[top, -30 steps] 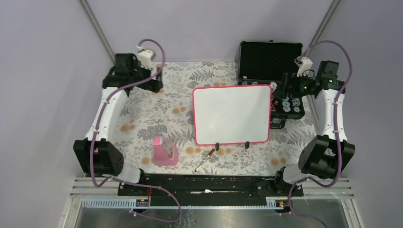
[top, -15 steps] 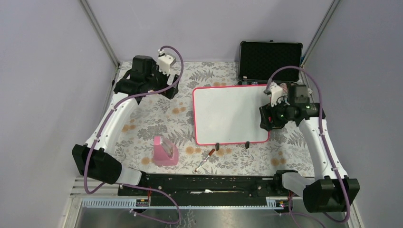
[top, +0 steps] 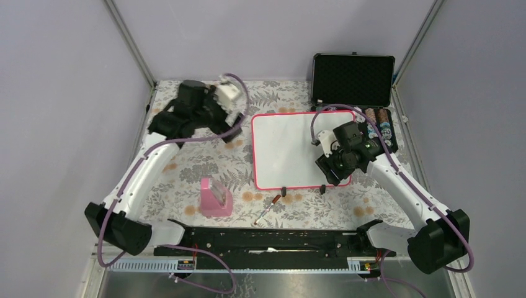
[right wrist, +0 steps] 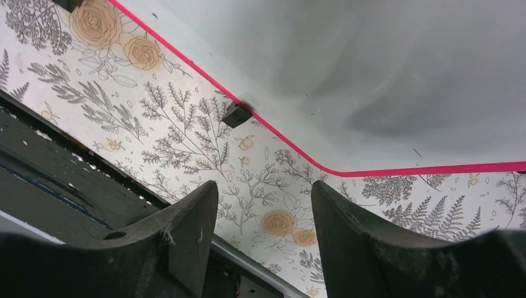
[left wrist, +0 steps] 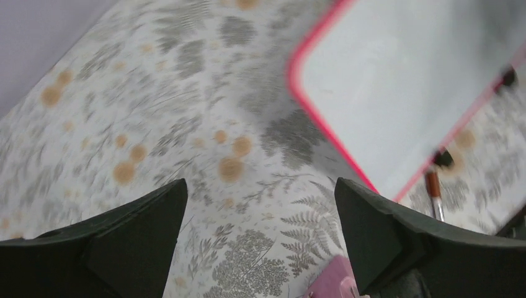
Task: Write a sentence on the whiteboard
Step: Move the whiteboard to the center of the board.
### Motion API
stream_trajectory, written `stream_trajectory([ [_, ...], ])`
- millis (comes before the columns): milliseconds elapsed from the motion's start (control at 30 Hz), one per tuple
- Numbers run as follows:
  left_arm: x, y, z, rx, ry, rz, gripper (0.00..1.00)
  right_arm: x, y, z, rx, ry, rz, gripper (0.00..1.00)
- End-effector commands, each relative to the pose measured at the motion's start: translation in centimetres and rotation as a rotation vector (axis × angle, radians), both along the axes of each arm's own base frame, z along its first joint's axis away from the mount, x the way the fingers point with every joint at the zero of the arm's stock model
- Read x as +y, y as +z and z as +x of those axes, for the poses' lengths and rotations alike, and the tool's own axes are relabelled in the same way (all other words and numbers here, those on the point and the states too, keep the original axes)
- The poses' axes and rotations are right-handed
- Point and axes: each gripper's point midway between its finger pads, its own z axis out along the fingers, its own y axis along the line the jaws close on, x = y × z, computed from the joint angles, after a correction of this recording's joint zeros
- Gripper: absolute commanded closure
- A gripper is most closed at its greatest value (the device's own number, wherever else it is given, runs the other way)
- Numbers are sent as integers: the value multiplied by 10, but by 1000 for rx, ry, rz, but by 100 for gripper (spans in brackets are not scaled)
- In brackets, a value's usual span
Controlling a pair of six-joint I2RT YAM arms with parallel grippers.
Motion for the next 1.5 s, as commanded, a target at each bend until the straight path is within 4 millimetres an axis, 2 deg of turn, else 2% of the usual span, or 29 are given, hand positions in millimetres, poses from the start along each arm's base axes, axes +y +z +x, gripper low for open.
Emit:
stream_trajectory([
  [0, -61, -38, -63, 14, -517, 303, 1, 8, 21, 18, -65, -60, 38, 37],
  [33, -72, -49, -78, -20, -634, 388, 1, 9, 25, 20, -75, -69, 45, 37],
  [167, -88, -79, -116, -160, -969, 598, 2, 7, 36, 24, -114, -108, 56, 36],
  [300, -125, -100, -151, -212, -1285, 734, 16, -4, 39, 29, -120, -165, 64, 35],
  [400, -139, -119, -166, -272, -1493, 848, 23, -2, 44, 33, -90, -202, 126, 35],
  [567, -152, -140, -170, -442, -1753, 950, 37, -5, 52, 38, -78, -245, 174, 35],
  [833, -181, -177, -167, -500, -1894, 1048, 59, -9, 58, 40, -87, -273, 198, 33],
  [1133, -212, -207, -167, -487, -1934, 1043, 59, -11, 60, 44, -85, -290, 217, 33],
  [1467, -213, -233, -154, -457, -1941, 1128, 57, -14, 62, 43, -93, -301, 223, 32],
])
